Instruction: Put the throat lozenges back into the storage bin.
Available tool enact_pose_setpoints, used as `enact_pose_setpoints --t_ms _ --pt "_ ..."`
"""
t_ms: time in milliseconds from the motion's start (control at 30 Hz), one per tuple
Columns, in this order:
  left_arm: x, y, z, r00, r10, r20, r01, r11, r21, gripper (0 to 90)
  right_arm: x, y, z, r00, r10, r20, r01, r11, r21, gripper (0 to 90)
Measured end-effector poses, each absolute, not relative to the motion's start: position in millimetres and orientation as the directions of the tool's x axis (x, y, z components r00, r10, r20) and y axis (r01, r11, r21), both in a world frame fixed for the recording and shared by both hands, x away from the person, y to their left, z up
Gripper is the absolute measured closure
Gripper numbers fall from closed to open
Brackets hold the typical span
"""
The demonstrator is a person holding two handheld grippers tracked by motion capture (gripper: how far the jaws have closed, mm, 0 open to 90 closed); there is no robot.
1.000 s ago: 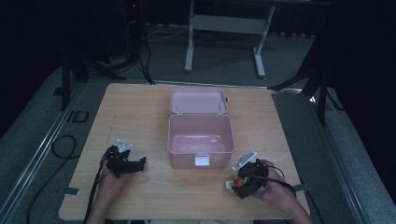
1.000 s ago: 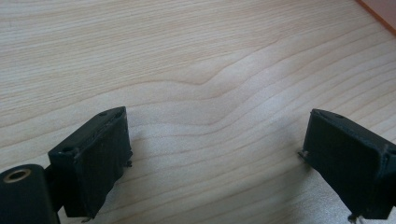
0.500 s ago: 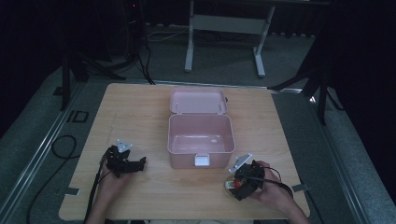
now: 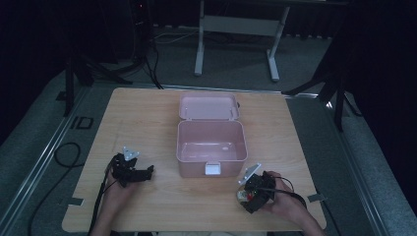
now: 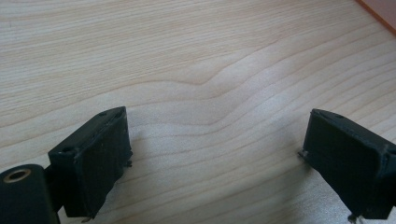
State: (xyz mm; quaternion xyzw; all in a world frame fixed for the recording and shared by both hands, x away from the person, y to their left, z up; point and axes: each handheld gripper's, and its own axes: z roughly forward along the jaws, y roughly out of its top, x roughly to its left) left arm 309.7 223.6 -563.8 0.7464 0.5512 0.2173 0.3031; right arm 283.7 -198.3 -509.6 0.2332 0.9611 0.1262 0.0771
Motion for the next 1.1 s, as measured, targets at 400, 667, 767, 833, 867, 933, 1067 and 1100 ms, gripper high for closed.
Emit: enact_pose_setpoints --t_ms 400,667,767,833,867,933,1067,1100 --pt "310 224 -564 0.298 0.955 -0.009 0.691 -0.209 0.692 8.0 288 -193 -516 -0.899 0.43 -0.077 0.404 0.886 0.229 14.4" --pt "310 224 -564 0.298 0.955 -0.01 0.691 -0.209 0.692 8.0 291 -192 -519 -0.906 0.417 -0.076 0.395 0.896 0.205 14.8" --pt "310 224 -564 0.298 0.955 -0.01 0.691 -0.208 0.692 8.0 292 -190 -520 -0.91 0.408 -0.077 0.388 0.901 0.196 15.7" --pt "310 224 -564 0.298 0.955 -0.01 0.691 -0.209 0.692 8.0 292 -189 -520 -0.912 0.403 -0.078 0.384 0.905 0.185 15.8" --pt "310 224 -564 0.297 0.955 -0.01 0.691 -0.208 0.692 8.0 293 -188 -521 -0.914 0.398 -0.079 0.38 0.907 0.183 15.8" --pt "310 224 -564 0.298 0.955 -0.009 0.691 -0.209 0.692 8.0 293 -187 -521 -0.914 0.399 -0.076 0.382 0.908 0.175 16.3" --pt "310 224 -564 0.298 0.955 -0.009 0.691 -0.209 0.692 8.0 294 -185 -523 -0.918 0.391 -0.074 0.375 0.912 0.163 16.5" --pt "310 224 -564 0.298 0.955 -0.01 0.691 -0.209 0.692 8.0 294 -185 -523 -0.918 0.389 -0.072 0.374 0.913 0.16 17.6"
